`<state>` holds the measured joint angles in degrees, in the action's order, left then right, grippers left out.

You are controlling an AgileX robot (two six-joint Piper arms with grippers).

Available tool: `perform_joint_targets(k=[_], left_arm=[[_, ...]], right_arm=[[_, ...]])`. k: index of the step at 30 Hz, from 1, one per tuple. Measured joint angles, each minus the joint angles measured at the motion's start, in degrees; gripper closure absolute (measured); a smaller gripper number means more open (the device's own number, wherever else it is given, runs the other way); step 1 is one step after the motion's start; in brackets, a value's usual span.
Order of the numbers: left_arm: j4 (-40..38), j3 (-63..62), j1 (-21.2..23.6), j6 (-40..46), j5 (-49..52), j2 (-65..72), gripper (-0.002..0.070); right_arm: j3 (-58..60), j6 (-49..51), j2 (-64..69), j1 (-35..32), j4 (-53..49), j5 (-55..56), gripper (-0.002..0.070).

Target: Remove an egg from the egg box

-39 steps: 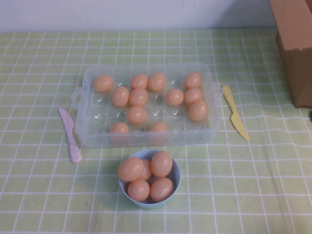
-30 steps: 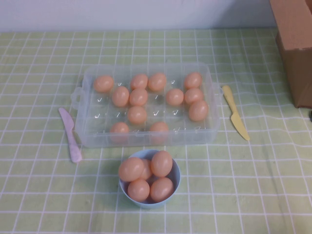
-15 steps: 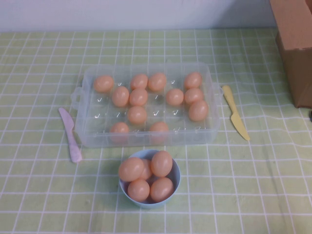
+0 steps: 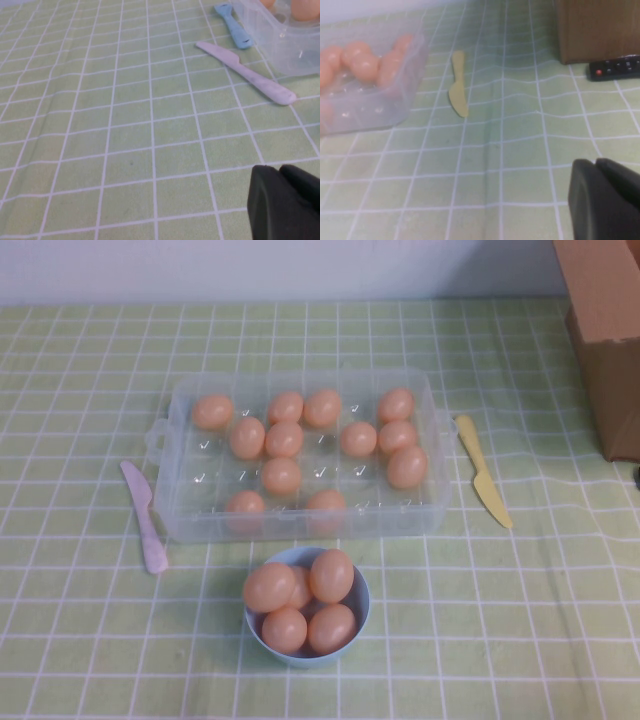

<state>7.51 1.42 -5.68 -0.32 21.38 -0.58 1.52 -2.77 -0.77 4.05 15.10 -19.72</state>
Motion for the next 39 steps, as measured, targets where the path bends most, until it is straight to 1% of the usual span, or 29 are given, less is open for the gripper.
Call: perform_joint_targets(k=[2,5,10,13,17,21,24,27,34,39], left_arm=[[0.0,0.0,0.0,0.0,0.0,0.0,0.0679],[0.0,0.0,0.0,0.3,0.0,0.0,0.0679],[0.0,0.0,0.0,0.0,0.0,0.0,0.0679],[0.0,0.0,0.0,0.0,0.0,0.0,0.0679],[0.0,0.0,0.0,0.0,0.0,0.0,0.0679],[0.0,0.0,0.0,0.0,0.0,0.0,0.0679],[0.0,0.0,0.0,0.0,0.0,0.0,0.0679],[0.0,0.0,0.0,0.0,0.0,0.0,0.0679],[0.0,0.0,0.0,0.0,0.0,0.0,0.0679],[0.0,0.0,0.0,0.0,0.0,0.0,0.0679]], right_arm=[[0.0,0.0,0.0,0.0,2.6,0.8,0.0694],[0.0,0.0,0.0,0.0,9.2,4.0,0.0694],[0.0,0.0,0.0,0.0,22.6,10.7,0.0694],[0.0,-0.1,0.0,0.0,30.3,13.0,0.0694],[0.0,-2.1,0.0,0.0,33.3,14.3,0.0694],[0.0,-2.8,0.0,0.0,34.2,13.5,0.0694],[-1.6,-3.1,0.3,0.0,34.2,9.4,0.0694],[-7.2,-3.1,4.2,0.0,33.0,3.0,0.0694],[-24.3,-3.1,25.6,0.0,21.6,-23.6,0.0694],[-31.2,-3.3,38.7,0.0,15.6,-33.4,0.0694]])
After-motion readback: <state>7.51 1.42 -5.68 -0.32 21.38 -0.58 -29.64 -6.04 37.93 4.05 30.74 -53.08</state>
